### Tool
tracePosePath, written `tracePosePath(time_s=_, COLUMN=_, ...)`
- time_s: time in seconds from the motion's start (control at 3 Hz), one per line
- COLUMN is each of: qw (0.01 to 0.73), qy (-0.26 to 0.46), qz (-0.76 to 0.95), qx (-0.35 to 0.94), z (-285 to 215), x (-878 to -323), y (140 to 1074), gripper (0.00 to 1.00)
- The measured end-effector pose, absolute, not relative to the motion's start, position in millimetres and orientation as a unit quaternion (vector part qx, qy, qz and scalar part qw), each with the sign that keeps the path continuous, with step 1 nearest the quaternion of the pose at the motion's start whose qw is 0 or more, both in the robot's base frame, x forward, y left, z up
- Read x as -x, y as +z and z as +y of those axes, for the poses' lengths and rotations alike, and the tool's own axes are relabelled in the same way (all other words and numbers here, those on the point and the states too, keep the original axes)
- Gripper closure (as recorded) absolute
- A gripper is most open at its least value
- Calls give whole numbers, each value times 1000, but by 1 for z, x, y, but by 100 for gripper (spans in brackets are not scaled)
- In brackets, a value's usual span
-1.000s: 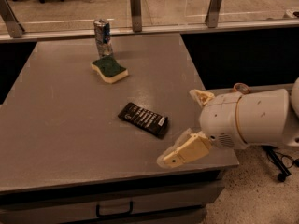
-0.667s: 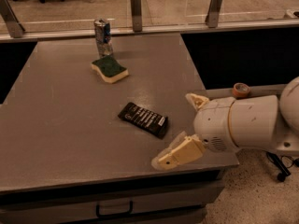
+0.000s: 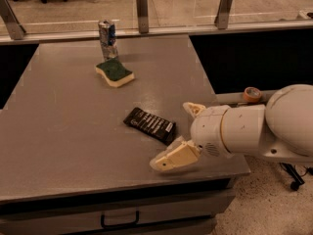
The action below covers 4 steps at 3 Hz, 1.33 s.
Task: Move rxbar chocolate near sponge
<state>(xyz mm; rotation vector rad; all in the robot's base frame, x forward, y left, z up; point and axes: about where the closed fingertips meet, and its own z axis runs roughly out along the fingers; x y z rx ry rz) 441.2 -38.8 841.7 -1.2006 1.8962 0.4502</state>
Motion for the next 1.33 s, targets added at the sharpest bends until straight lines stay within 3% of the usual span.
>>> tracePosePath(time_s=0.33, qw=418, qy=183, qz=748, qx=482, z=-29, x=-449, y=836, gripper=27)
tracePosePath(time_s=0.67, qw=416, qy=190, qz=748, qx=481, z=-23, x=-454, y=824, gripper=32)
tracePosePath(time_s=1.33, qw=415, qy=194, qz=750, qx=478, z=-21, x=-459, y=821, gripper=32)
